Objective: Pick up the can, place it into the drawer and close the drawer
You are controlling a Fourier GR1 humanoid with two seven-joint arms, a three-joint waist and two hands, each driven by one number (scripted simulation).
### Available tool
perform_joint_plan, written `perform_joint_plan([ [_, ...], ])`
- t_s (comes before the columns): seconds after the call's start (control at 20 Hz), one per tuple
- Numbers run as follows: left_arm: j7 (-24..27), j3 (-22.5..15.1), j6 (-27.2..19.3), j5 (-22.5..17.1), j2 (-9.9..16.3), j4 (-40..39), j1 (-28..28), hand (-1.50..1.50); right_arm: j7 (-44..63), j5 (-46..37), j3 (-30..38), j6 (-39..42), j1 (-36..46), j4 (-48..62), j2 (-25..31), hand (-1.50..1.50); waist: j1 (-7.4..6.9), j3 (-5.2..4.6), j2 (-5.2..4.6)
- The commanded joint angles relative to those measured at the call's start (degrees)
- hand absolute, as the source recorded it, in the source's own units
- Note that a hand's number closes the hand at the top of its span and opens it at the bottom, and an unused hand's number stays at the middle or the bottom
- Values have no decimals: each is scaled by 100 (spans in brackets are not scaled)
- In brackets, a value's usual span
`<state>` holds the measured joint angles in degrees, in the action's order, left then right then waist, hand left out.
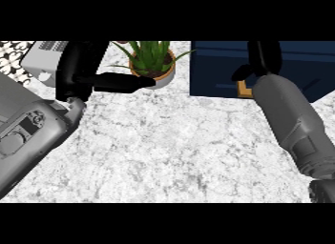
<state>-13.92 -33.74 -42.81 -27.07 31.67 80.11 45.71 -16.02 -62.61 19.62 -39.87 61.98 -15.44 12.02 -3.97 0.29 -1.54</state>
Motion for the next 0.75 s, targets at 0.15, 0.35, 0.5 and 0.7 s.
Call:
perform_joint_plan([
  [0.15,227,64,-21,95,9,-16,-368,-150,-733,1298,976,510,576,-337,-465,-150,-8,-7,33],
  [0.35,114,69,6,41,80,249,-582,-150,-1027,1948,1510,812,584,-391,-638,-150,-42,-6,69],
  [0.5,59,84,-178,230,71,268,-442,-150,-871,2256,1751,1127,915,-389,-686,-150,58,-13,96],
  [0.7,316,359,54,113,146,388,-1046,-150,-1107,2373,1777,1252,726,-242,-684,-150,125,-27,88],
])
